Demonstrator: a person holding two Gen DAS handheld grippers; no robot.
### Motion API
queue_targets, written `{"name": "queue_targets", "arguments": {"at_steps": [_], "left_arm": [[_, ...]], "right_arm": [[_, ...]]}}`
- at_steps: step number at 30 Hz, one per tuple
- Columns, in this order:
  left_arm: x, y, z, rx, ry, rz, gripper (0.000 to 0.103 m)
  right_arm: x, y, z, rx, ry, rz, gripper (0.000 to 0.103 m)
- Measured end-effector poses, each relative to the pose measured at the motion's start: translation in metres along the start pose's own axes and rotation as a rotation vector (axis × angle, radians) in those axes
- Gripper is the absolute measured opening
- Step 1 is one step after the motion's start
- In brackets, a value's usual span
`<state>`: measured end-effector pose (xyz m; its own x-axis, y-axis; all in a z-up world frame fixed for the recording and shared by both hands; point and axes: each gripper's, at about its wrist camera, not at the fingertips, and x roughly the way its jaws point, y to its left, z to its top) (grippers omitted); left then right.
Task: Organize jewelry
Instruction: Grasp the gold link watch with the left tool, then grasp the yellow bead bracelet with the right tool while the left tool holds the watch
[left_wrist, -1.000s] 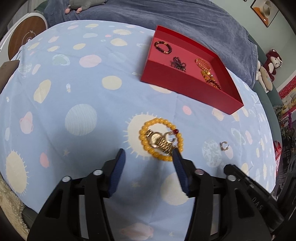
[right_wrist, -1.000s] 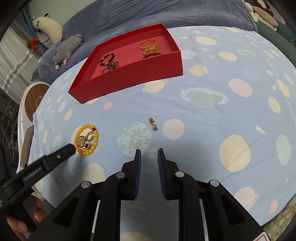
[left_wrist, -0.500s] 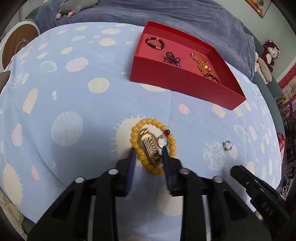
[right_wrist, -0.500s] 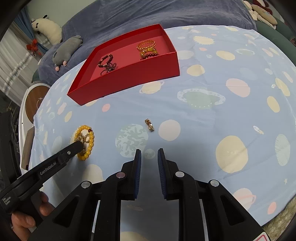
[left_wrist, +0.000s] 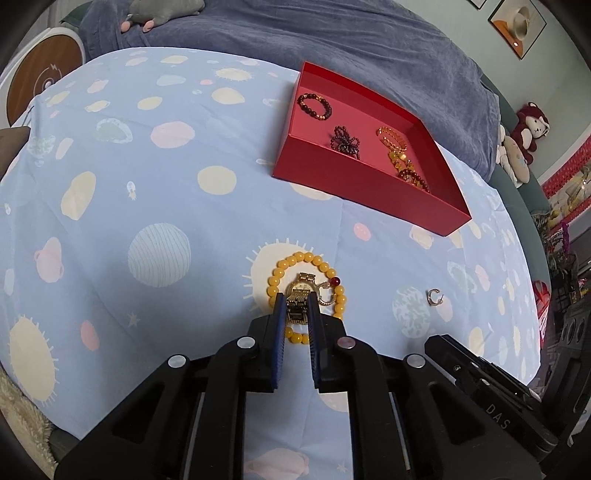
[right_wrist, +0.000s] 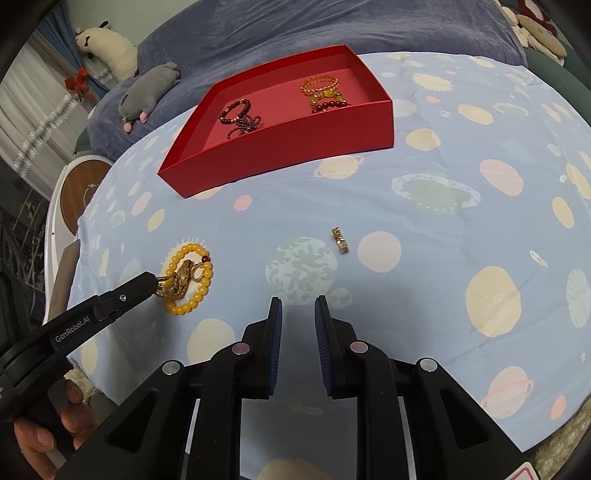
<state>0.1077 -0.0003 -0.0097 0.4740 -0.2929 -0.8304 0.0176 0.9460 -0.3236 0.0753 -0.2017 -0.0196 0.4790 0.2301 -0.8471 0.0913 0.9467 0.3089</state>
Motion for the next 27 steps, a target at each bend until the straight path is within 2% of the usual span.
{"name": "queue_targets", "arguments": {"at_steps": [2, 10, 12, 13, 17, 19, 22, 27], "left_arm": [[0.001, -0.002, -0.002, 0.004, 0.016, -0.016, 0.011], [0.004, -0.007, -0.007, 0.021, 0.018, 0.004, 0.012], [0.007, -0.007, -0.009, 0.011, 0.023, 0.03, 0.03], [0.007, -0.006, -0.009, 0.008, 0.02, 0.036, 0.031], [0.014, -0.005, -0.01, 0.017, 0.034, 0.036, 0.029], [0.017, -0.005, -0.012, 0.023, 0.044, 0.037, 0.019], [0.013, -0.004, -0.011, 0.016, 0.031, 0.017, 0.012], [-0.005, -0.006, -0.002, 0.0, -0.009, -0.031, 0.011]], "right_arm": [[0.0, 0.002, -0.001, -0.003, -0.001, 0.003, 0.019], [-0.002, 0.002, -0.003, -0.005, 0.001, 0.005, 0.019], [-0.002, 0.002, -0.003, 0.001, 0.002, 0.006, 0.019], [-0.002, 0.002, -0.003, 0.003, 0.003, 0.006, 0.019], [0.0, 0.002, -0.004, 0.0, 0.007, 0.007, 0.019], [0.001, 0.002, -0.004, -0.002, 0.011, 0.009, 0.019], [0.002, 0.003, -0.004, -0.007, 0.016, 0.013, 0.019], [0.006, 0.011, -0.003, -0.026, 0.024, 0.03, 0.019]]}}
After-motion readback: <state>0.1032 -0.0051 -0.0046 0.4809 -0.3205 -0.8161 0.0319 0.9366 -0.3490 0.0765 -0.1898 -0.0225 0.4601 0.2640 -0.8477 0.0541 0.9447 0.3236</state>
